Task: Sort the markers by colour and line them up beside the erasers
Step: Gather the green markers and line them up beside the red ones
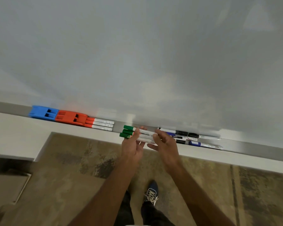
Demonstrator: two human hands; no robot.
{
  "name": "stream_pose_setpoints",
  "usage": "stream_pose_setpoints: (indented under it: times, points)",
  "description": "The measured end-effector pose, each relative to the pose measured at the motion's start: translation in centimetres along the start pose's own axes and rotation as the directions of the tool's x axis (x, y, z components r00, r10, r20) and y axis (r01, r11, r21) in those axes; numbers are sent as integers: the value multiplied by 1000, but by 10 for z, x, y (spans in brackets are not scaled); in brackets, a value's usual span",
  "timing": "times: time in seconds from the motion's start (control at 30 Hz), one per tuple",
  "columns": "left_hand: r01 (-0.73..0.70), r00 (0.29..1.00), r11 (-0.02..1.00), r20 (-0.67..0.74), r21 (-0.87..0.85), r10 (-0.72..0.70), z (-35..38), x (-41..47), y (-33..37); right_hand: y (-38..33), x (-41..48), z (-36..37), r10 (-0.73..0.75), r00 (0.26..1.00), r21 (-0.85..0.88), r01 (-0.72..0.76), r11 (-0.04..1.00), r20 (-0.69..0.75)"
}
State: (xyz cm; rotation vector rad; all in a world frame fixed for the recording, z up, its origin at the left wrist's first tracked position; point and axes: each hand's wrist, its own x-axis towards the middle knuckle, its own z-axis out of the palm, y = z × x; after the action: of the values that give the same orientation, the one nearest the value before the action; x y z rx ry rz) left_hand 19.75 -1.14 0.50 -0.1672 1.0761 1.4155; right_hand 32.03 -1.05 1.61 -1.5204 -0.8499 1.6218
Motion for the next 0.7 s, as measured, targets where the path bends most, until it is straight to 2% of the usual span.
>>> stream_pose_setpoints:
  times: [0.1, 0.37, 0.47, 0.57, 0.6, 0.63, 0.67, 0.7]
  points:
    - [3, 1000, 1000, 20, -17, -2, -3, 6, 9, 2, 6, 11, -21, 1000, -15, 21, 1000, -12]
    - [58, 997, 998, 57, 14, -59, -7, 16, 33, -3, 25, 30, -25, 999, 109, 29, 994, -42]
    - [62, 997, 998, -38, 14, -62, -14, 25, 48, -1, 34, 37, -34, 998, 77, 39, 996, -61]
    - [-10, 978, 980, -202, 197, 51, -25, 26, 62, 5, 44, 43, -47, 994, 18, 48, 999, -95]
    - [-43, 952, 944, -274, 326, 138, -30, 24, 64, 7, 48, 45, -52, 993, -11, 51, 999, -106]
    - [-88, 911, 863, -310, 497, 271, -35, 20, 65, 10, 52, 47, -57, 991, -41, 53, 998, -117]
    - [-146, 868, 719, -261, 679, 423, -39, 15, 67, 12, 55, 49, -64, 990, -71, 56, 996, -125]
    - [-227, 833, 526, -116, 819, 540, -45, 11, 66, 14, 57, 51, -68, 989, -104, 55, 993, -130]
